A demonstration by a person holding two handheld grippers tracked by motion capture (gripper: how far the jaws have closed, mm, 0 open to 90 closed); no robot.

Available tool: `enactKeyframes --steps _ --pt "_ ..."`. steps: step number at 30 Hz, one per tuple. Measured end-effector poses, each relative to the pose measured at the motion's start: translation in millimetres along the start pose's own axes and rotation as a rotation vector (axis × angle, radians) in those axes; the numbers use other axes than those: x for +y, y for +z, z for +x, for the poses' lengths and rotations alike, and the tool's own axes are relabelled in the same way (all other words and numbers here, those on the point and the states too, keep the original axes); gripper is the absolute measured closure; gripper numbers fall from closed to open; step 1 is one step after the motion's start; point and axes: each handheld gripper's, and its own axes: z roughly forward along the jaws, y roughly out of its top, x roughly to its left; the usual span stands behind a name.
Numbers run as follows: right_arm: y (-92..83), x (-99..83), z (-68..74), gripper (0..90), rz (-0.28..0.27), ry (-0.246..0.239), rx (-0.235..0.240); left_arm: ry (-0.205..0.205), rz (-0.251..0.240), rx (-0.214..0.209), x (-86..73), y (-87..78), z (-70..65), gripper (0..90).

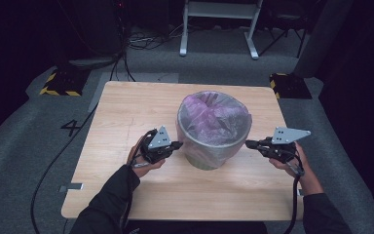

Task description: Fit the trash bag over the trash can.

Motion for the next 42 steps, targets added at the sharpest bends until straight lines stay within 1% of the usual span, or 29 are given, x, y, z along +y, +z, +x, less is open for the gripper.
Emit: enactKeyframes --steps 2,3,5,7,8,10,12,14,15,16,19,20,21,23,25,27,28,31,33,34,35,36,37,38,39,40,41,42 --pt "1.6 -4.2 -0.1 90.0 0.014 0.012 0.018 0.005 0.015 -0.004 -2.9 2.2 -0.4 89.9" --pt "2.9 -6.3 -0.2 90.0 0.031 0.017 0.022 0.005 0.023 -0.003 -4.0 3.1 -0.6 89.9" --pt "6.0 -10.9 0.2 90.0 0.062 0.019 0.023 0.015 0.051 0.009 -7.8 6.9 -1.6 89.9" --pt "8.4 -15.3 0.3 90.0 0.080 0.028 0.029 0.005 0.060 0.002 -11.9 9.4 -1.5 89.9" --pt "9.6 -17.4 0.5 90.0 0.085 0.032 0.030 0.012 0.072 0.008 -13.4 10.4 -1.7 89.9" --pt "10.7 -20.7 0.0 90.0 0.098 0.040 0.019 0.012 0.073 0.005 -15.5 11.7 -2.2 89.9" --pt "9.4 -23.4 -0.8 90.0 0.089 0.058 0.017 0.027 0.088 0.012 -16.6 12.7 -3.0 89.9" --pt "6.9 -25.7 -0.5 90.0 0.087 0.059 0.021 0.017 0.093 0.008 -18.8 14.5 -3.5 89.9" --pt "6.1 -26.3 -0.4 90.0 0.081 0.068 0.020 0.027 0.107 0.006 -19.7 15.8 -3.9 89.9" --pt "4.6 -26.8 0.5 90.0 0.067 0.073 0.030 0.029 0.113 0.005 -20.2 16.4 -4.5 89.9" --pt "3.2 -27.0 4.8 90.0 0.075 0.061 0.025 0.042 0.134 0.008 -23.9 21.1 -7.3 89.9" --pt "3.5 -27.6 5.4 90.0 0.075 0.063 0.024 0.039 0.136 0.010 -25.2 22.3 -7.6 89.9" --pt "4.0 -28.7 5.3 90.0 0.080 0.069 0.017 0.032 0.138 0.005 -26.5 23.5 -7.6 89.9" --pt "4.2 -31.3 4.0 90.0 0.077 0.087 0.018 0.044 0.158 0.009 -29.4 26.7 -9.2 89.9" --pt "3.2 -33.3 2.7 90.0 0.067 0.106 0.009 0.049 0.175 0.005 -32.1 29.5 -10.0 89.9" --pt "1.5 -34.1 2.2 90.0 0.054 0.113 0.017 0.061 0.196 0.004 -35.0 32.6 -11.5 89.9" --pt "1.1 -34.4 2.4 90.0 0.057 0.116 0.009 0.063 0.204 0.002 -35.7 33.2 -11.8 89.9" --pt "1.8 -36.0 2.4 89.7 0.067 0.120 0.014 0.054 0.217 -0.008 -39.6 36.2 -12.6 89.9" --pt "1.7 -35.6 2.0 83.8 0.068 0.129 0.009 0.052 0.219 -0.002 -42.3 37.4 -13.4 89.8" --pt "0.6 -33.9 1.3 83.1 0.060 0.131 0.003 0.045 0.218 0.000 -43.2 36.7 -12.9 89.7" --pt "-1.7 -30.9 0.6 81.5 0.046 0.130 -0.006 0.028 0.216 0.002 -44.1 35.9 -12.1 88.3" --pt "-5.1 -26.2 0.1 77.0 0.026 0.132 -0.013 0.011 0.216 0.006 -44.7 35.1 -11.1 80.7" --pt "-9.4 -20.1 -0.6 70.5 0.000 0.134 -0.026 -0.011 0.210 0.007 -45.3 34.0 -10.7 66.6" --pt "-14.7 -13.0 -1.7 68.6 -0.026 0.136 -0.035 -0.031 0.209 -0.003 -45.5 31.4 -10.1 55.4" --pt "-20.3 -5.3 -2.5 63.5 -0.056 0.134 -0.039 -0.056 0.197 0.001 -45.1 27.7 -9.6 44.6" --pt "-27.4 5.5 -3.9 57.5 -0.088 0.135 -0.054 -0.070 0.190 -0.006 -44.6 24.7 -9.2 33.1" --pt "-31.3 12.2 -5.1 55.0 -0.108 0.137 -0.061 -0.089 0.181 -0.007 -44.0 20.1 -9.2 27.7" --pt "-36.0 21.6 -6.8 51.1 -0.133 0.138 -0.069 -0.104 0.178 0.005 -42.9 14.1 -10.3 21.7"
